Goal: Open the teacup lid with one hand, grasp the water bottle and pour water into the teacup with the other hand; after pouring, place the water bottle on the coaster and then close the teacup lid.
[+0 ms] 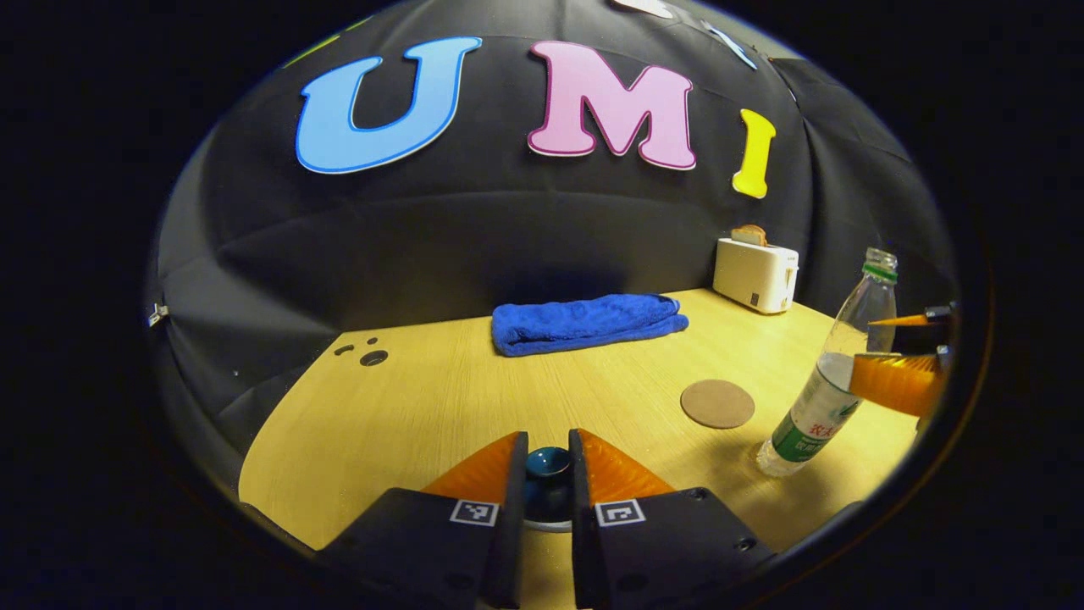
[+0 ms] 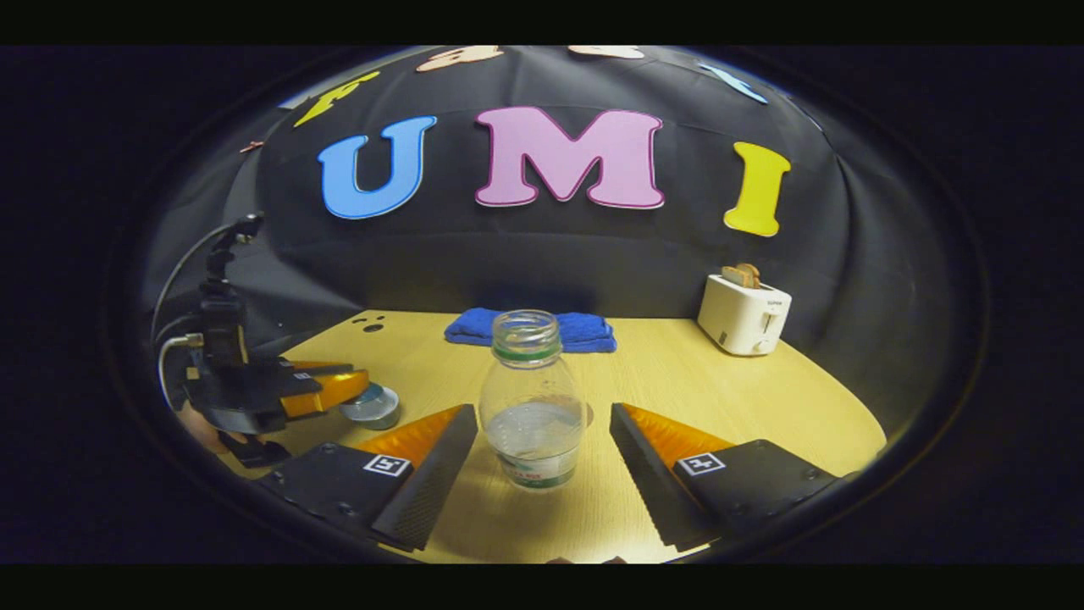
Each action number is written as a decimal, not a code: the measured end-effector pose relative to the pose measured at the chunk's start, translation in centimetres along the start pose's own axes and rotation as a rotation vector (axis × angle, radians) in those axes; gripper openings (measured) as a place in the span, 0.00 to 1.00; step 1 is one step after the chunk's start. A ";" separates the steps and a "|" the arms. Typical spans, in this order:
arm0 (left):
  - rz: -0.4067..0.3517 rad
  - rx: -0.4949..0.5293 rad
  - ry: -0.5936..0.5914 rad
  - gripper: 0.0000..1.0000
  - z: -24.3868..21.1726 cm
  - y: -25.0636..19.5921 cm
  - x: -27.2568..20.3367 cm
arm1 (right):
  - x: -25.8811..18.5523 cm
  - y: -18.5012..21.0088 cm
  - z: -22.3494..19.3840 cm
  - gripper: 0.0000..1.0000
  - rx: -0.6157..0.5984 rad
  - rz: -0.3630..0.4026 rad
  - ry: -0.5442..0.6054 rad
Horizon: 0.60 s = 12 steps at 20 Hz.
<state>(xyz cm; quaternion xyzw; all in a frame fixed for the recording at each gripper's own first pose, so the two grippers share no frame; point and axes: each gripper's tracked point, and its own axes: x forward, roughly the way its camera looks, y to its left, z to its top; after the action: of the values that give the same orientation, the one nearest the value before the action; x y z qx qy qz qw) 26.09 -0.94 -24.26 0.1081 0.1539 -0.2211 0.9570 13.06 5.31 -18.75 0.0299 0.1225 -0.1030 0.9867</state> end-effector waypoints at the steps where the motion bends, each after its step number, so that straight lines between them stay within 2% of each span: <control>1: 0.004 -0.001 -0.009 0.27 0.2 0.2 -0.4 | 0.3 -0.1 -0.4 0.98 0.002 -0.002 0.008; 12: 0.053 -0.055 0.018 0.27 -1.1 2.6 -3.0 | 3.8 0.6 -1.8 0.98 0.005 0.022 0.010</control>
<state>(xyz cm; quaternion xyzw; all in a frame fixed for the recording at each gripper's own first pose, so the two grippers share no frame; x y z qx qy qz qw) 24.43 2.79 -23.91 0.0879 0.1657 -0.1904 0.9636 16.33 5.33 -21.45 0.0341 0.1268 -0.0924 0.9870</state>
